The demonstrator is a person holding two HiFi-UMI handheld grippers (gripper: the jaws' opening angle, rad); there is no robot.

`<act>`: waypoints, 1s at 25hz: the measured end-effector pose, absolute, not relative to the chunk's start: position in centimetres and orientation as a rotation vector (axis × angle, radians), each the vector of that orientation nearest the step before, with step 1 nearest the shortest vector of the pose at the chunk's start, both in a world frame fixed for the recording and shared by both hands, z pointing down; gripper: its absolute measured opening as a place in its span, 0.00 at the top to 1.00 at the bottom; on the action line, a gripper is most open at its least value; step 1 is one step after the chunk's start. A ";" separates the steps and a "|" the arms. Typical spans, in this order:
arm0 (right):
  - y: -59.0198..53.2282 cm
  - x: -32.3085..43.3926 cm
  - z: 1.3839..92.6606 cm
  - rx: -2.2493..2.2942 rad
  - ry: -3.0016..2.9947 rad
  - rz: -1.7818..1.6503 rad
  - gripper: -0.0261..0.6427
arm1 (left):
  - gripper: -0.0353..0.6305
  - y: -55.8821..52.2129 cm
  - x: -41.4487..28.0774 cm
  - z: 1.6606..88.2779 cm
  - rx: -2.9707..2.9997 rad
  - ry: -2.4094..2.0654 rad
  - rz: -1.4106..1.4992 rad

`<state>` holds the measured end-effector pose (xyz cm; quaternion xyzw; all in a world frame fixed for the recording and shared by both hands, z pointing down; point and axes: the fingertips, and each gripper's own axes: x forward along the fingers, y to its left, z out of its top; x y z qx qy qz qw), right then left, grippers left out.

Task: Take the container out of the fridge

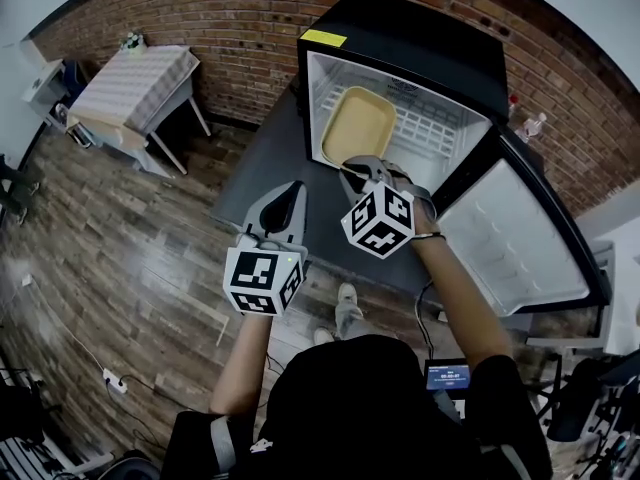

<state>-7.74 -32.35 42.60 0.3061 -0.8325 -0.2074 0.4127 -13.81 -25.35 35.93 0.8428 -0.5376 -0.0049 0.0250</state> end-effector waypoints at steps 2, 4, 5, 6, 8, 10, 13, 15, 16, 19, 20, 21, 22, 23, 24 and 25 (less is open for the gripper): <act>-31.2 -7.6 42.8 0.766 -2.092 -0.518 0.88 | 0.93 -24.4 -13.6 36.1 2.612 -1.654 -0.017; -30.1 -7.5 42.9 0.764 -2.092 -0.515 0.88 | 0.93 -23.6 -13.5 36.2 2.615 -1.648 -0.019; -29.7 -7.4 43.0 0.761 -2.093 -0.514 0.88 | 0.93 -23.2 -13.3 36.3 2.614 -1.647 -0.021; -29.2 -7.3 43.0 0.757 -2.096 -0.513 0.88 | 0.93 -22.8 -13.2 36.3 2.612 -1.648 -0.023; -28.4 -7.2 43.0 0.751 -2.102 -0.512 0.88 | 0.93 -22.2 -12.9 36.5 2.613 -1.646 -0.022; -27.5 -7.1 43.2 0.742 -2.107 -0.512 0.88 | 0.93 -21.4 -12.3 36.6 2.624 -1.636 -0.014; -26.5 -7.1 43.4 0.727 -2.106 -0.523 0.88 | 0.93 -20.6 -11.9 36.4 2.633 -1.635 -0.007; -26.0 -7.1 43.5 0.718 -2.104 -0.531 0.88 | 0.93 -20.4 -11.9 36.2 2.629 -1.640 -0.011; -25.8 -7.0 43.6 0.711 -2.106 -0.532 0.88 | 0.93 -20.3 -11.8 36.1 2.628 -1.643 -0.011; -25.2 -6.6 43.6 0.696 -2.113 -0.528 0.88 | 0.93 -20.0 -11.4 35.8 2.622 -1.652 -0.012; -25.0 -6.4 43.5 0.695 -2.116 -0.526 0.88 | 0.93 -19.9 -11.2 35.7 2.620 -1.653 -0.014; -24.7 -6.2 43.5 0.691 -2.118 -0.524 0.88 | 0.93 -19.8 -10.9 35.6 2.619 -1.655 -0.015; -24.4 -6.0 43.5 0.686 -2.119 -0.526 0.88 | 0.93 -19.6 -10.7 35.5 2.618 -1.659 -0.017; -24.1 -5.7 43.4 0.679 -2.120 -0.528 0.88 | 0.93 -19.3 -10.4 35.3 2.618 -1.663 -0.020; -23.8 -5.5 43.4 0.674 -2.121 -0.530 0.88 | 0.93 -19.1 -10.1 35.1 2.618 -1.667 -0.023; -23.5 -5.3 43.3 0.670 -2.125 -0.531 0.88 | 0.93 -18.8 -9.9 34.9 2.617 -1.672 -0.026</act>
